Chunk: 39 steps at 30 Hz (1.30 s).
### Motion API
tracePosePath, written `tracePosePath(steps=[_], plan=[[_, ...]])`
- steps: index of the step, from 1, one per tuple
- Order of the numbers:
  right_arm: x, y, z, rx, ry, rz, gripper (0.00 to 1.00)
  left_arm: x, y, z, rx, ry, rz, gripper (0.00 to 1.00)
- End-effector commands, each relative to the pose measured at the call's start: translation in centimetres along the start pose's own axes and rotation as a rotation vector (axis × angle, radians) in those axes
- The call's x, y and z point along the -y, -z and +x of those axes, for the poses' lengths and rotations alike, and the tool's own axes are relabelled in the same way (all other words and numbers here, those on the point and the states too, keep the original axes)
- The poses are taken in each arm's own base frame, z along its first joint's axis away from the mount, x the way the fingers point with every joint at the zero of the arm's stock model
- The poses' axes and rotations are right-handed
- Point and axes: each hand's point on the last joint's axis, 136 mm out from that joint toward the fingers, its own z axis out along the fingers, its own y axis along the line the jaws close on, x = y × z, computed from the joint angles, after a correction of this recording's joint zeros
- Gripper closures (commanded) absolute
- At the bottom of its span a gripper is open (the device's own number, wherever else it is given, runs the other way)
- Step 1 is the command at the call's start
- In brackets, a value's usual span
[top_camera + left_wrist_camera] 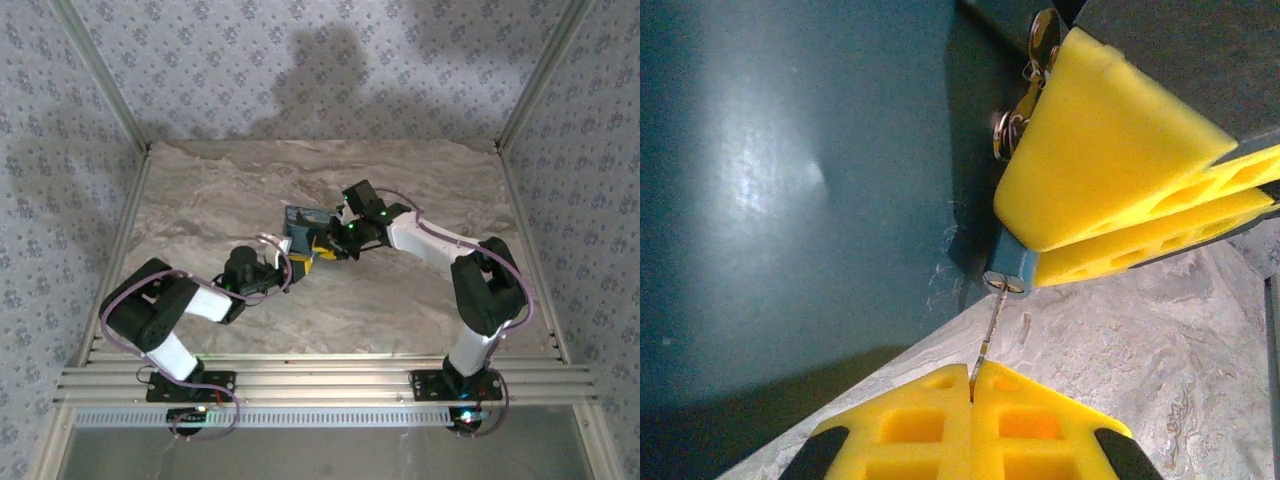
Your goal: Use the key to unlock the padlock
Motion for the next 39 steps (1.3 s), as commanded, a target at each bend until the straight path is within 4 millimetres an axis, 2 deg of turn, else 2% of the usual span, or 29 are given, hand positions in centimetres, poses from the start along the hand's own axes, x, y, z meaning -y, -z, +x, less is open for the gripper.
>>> tracePosePath(steps=[1, 5, 10, 21, 34, 39], plan=[[-2.8, 0.9, 2.2, -0.094, 0.033, -0.088, 1.00, 0.3, -0.2, -1.4, 0.033, -0.037, -0.003, 1.00], [-2.5, 0.9, 2.2, -0.096, 0.035, -0.077, 1.00, 0.3, 0.0, -1.4, 0.028, -0.028, 0.001, 1.00], [-2.2, 0.9, 2.3, -0.098, 0.036, -0.069, 1.00, -0.1, 0.9, -2.8, 0.061, -0.003, 0.005, 1.00], [-2.0, 0.6, 2.4, -0.113, 0.032, -0.065, 1.00, 1.0, 1.1, -4.6, 0.075, -0.017, 0.033, 1.00], [0.1, -0.8, 3.2, -0.112, 0.085, 0.093, 1.00, 1.0, 1.6, -5.7, 0.114, 0.026, 0.042, 1.00], [1.0, -2.0, 3.8, -0.124, 0.105, 0.131, 1.00, 1.4, 1.0, -6.1, 0.125, 0.089, 0.111, 1.00]])
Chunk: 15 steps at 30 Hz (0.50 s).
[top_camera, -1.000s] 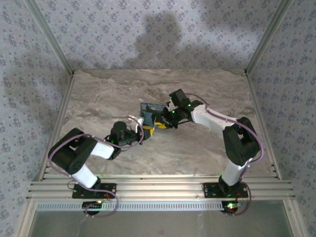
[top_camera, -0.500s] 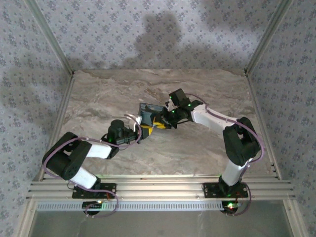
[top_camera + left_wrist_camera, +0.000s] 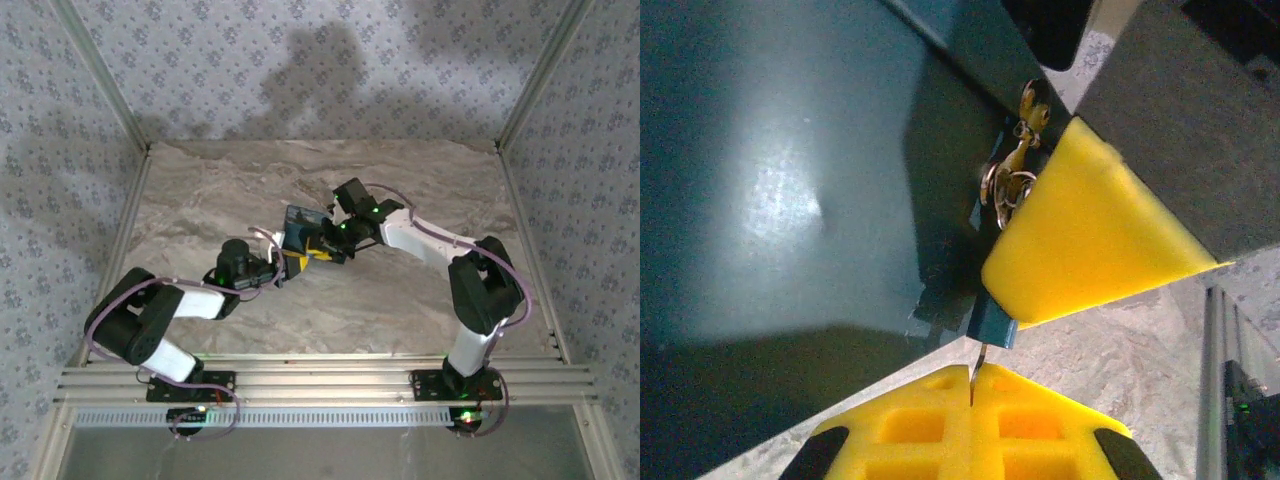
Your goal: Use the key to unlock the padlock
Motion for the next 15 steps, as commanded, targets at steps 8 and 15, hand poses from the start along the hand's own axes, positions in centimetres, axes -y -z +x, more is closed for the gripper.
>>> tracePosePath(steps=[8, 15], plan=[[2.8, -3.4, 3.0, -0.090, -0.040, 0.074, 1.00, -0.6, -1.1, -0.8, 0.105, -0.053, -0.017, 1.00], [3.8, -5.0, 3.6, -0.075, -0.085, 0.089, 1.00, -2.0, -1.1, 3.8, 0.031, -0.195, -0.170, 1.00]])
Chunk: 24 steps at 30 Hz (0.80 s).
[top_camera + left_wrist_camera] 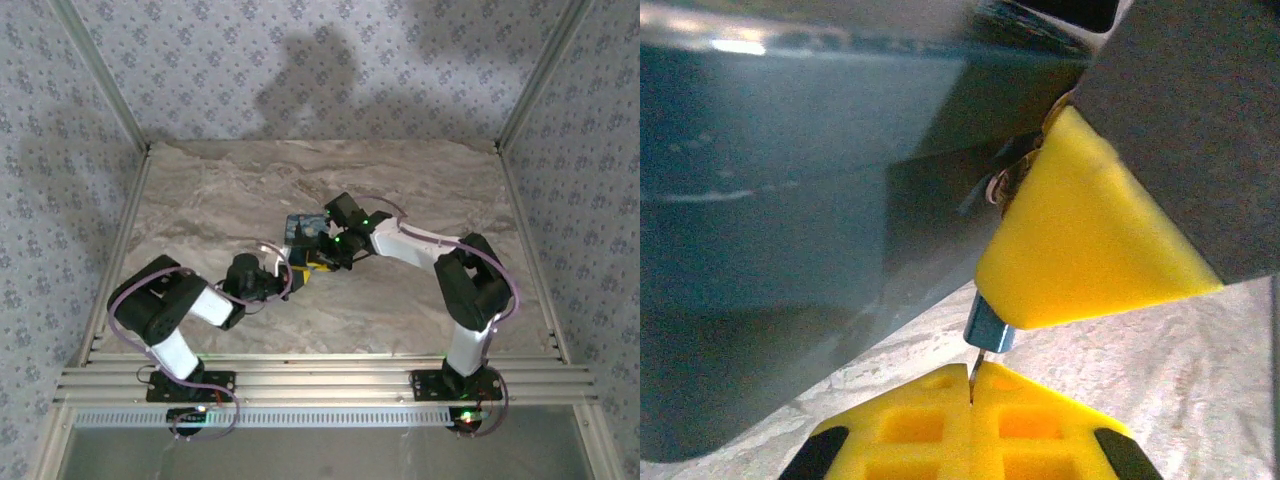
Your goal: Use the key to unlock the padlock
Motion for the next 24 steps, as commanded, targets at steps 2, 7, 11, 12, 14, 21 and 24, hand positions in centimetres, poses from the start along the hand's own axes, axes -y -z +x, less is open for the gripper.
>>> tracePosePath(steps=[2, 7, 11, 12, 14, 21, 24], plan=[[0.9, -2.2, 2.9, -0.087, -0.081, -0.009, 1.00, 0.0, -0.1, 0.5, 0.033, -0.215, -0.123, 1.00], [1.0, -2.9, 3.7, -0.089, -0.086, 0.002, 0.96, 0.5, 0.2, 1.6, 0.020, -0.347, -0.228, 1.00], [0.7, -2.9, 4.3, -0.086, -0.067, 0.013, 0.78, 0.8, 0.3, 1.2, 0.030, -0.321, -0.222, 1.00], [0.7, -2.7, 4.3, -0.076, -0.064, 0.017, 0.68, 0.9, 0.3, 1.2, 0.029, -0.310, -0.210, 1.00], [0.7, -2.2, 4.3, -0.052, -0.054, 0.026, 0.53, 1.0, 0.2, 1.3, 0.026, -0.290, -0.199, 1.00], [0.7, 0.9, 3.8, 0.087, -0.036, 0.049, 0.37, 0.5, 0.3, 2.4, -0.008, -0.248, -0.202, 1.00], [1.0, 2.1, 3.4, 0.150, -0.040, 0.053, 0.36, 0.2, 0.3, 2.9, -0.028, -0.236, -0.207, 1.00]])
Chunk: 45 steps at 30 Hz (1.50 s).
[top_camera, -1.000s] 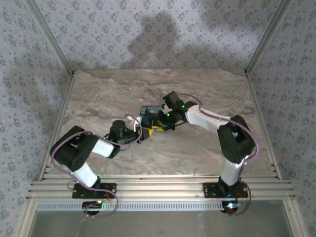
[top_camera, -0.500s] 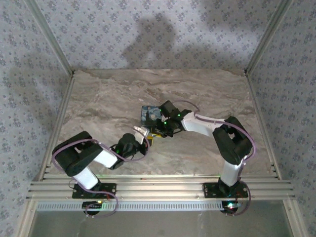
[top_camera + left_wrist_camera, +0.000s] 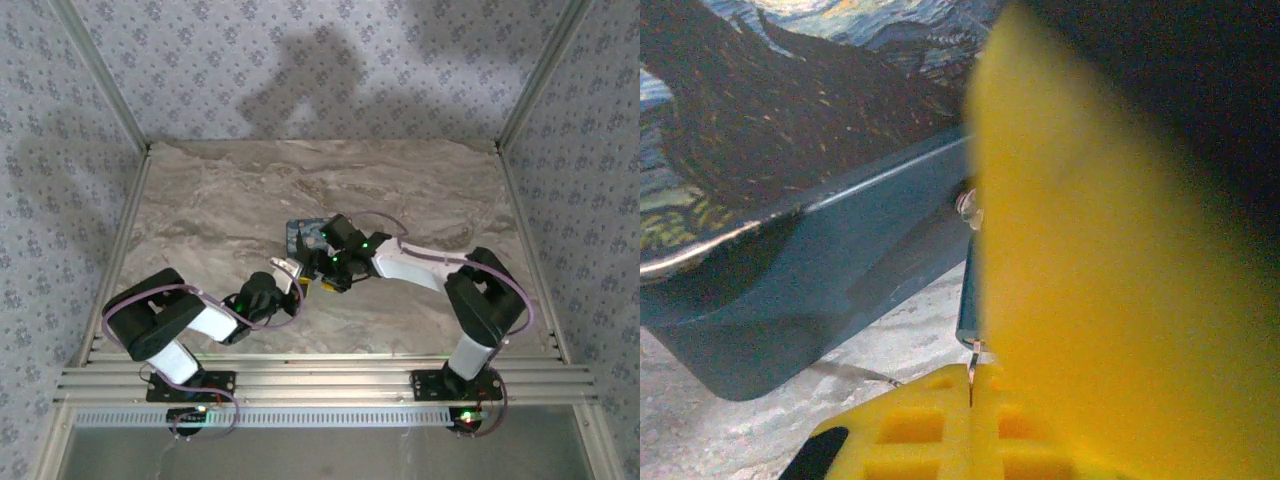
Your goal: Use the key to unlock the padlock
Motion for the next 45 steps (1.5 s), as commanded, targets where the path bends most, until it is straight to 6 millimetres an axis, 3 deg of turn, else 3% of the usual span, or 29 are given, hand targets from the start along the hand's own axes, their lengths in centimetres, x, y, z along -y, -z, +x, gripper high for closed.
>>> tracePosePath(steps=[1, 10, 21, 33, 45], plan=[[0.5, 1.7, -0.6, 0.088, -0.025, 0.019, 0.35, 0.1, 0.1, 0.5, -0.015, 0.023, 0.013, 1.00], [1.3, 0.7, -0.8, 0.213, -0.080, -0.067, 0.35, 0.2, 0.5, 0.6, -0.033, 0.093, 0.013, 1.00], [1.6, -1.4, -1.8, 0.326, -0.203, -0.207, 0.36, 1.2, 0.6, -0.7, -0.038, 0.307, 0.137, 1.00], [2.0, -2.5, -2.2, 0.367, -0.257, -0.241, 0.40, 1.6, 0.9, -2.1, -0.025, 0.405, 0.231, 1.00], [2.2, -4.0, -1.1, 0.303, -0.267, -0.190, 0.61, 1.8, 0.9, -1.8, -0.044, 0.385, 0.238, 1.00]])
